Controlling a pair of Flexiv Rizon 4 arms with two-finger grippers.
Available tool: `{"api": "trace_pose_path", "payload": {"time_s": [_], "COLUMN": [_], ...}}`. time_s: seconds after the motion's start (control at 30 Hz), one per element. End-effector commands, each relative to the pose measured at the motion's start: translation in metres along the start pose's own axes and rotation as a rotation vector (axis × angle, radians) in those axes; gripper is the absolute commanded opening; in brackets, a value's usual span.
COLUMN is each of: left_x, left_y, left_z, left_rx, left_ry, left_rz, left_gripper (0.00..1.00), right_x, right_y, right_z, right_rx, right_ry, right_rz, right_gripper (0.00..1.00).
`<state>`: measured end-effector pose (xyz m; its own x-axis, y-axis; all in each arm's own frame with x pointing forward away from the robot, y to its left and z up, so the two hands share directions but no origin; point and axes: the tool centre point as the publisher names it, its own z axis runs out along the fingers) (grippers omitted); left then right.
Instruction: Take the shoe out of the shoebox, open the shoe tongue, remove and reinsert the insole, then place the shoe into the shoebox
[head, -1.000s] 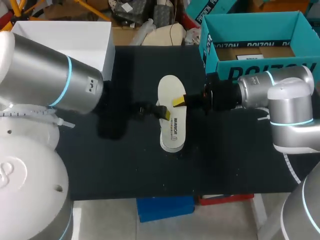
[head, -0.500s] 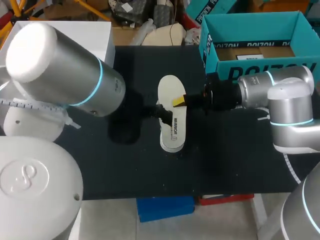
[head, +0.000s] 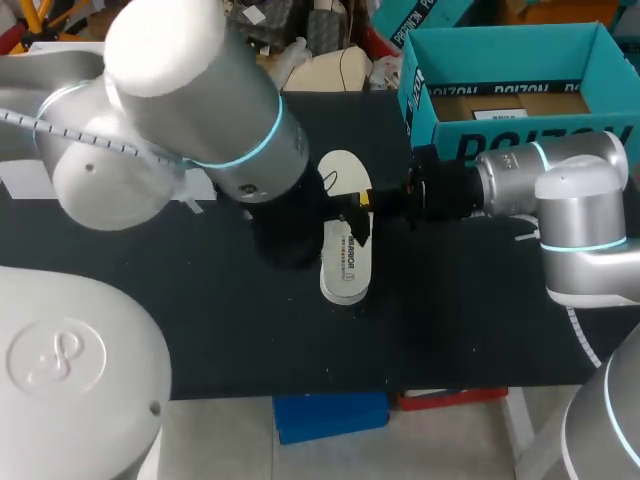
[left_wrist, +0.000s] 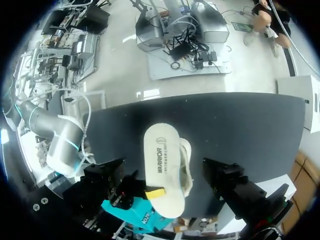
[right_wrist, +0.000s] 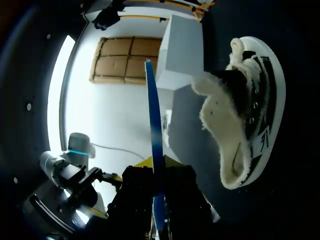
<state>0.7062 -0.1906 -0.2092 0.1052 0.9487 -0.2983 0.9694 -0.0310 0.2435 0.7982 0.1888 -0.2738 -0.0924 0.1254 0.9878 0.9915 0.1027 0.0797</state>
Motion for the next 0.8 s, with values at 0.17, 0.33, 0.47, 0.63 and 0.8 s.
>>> {"api": "trace_pose_path", "payload": {"time_s": [0.17,0.33,0.47,0.63,0.8], "left_x": [-0.007,-0.008,-0.012,-0.018,-0.022], "left_y": [0.007,0.014,0.022,0.032,0.048], "left_z": [0.012,0.022,0.032,0.041,0.046], "left_rx": [0.028,0.049,0.063,0.080,0.084], "left_ry": [0.288,0.265,0.249,0.230,0.224], "left_rz": [-0.019,-0.027,-0.027,-0.032,-0.024], "left_gripper": [1.00,1.00,1.00,1.00,1.00], "right_x": [0.000,0.000,0.000,0.000,0.000], "right_y": [-0.001,-0.001,-0.001,-0.001,-0.001], "right_z": [0.001,0.001,0.001,0.001,0.001], "right_rx": [-0.003,-0.003,-0.003,-0.003,-0.003], "right_ry": [-0.002,-0.002,-0.002,-0.002,-0.002], "right_rz": [0.001,0.001,0.001,0.001,0.001], "right_gripper": [0.00,0.00,0.00,0.00,0.00]}}
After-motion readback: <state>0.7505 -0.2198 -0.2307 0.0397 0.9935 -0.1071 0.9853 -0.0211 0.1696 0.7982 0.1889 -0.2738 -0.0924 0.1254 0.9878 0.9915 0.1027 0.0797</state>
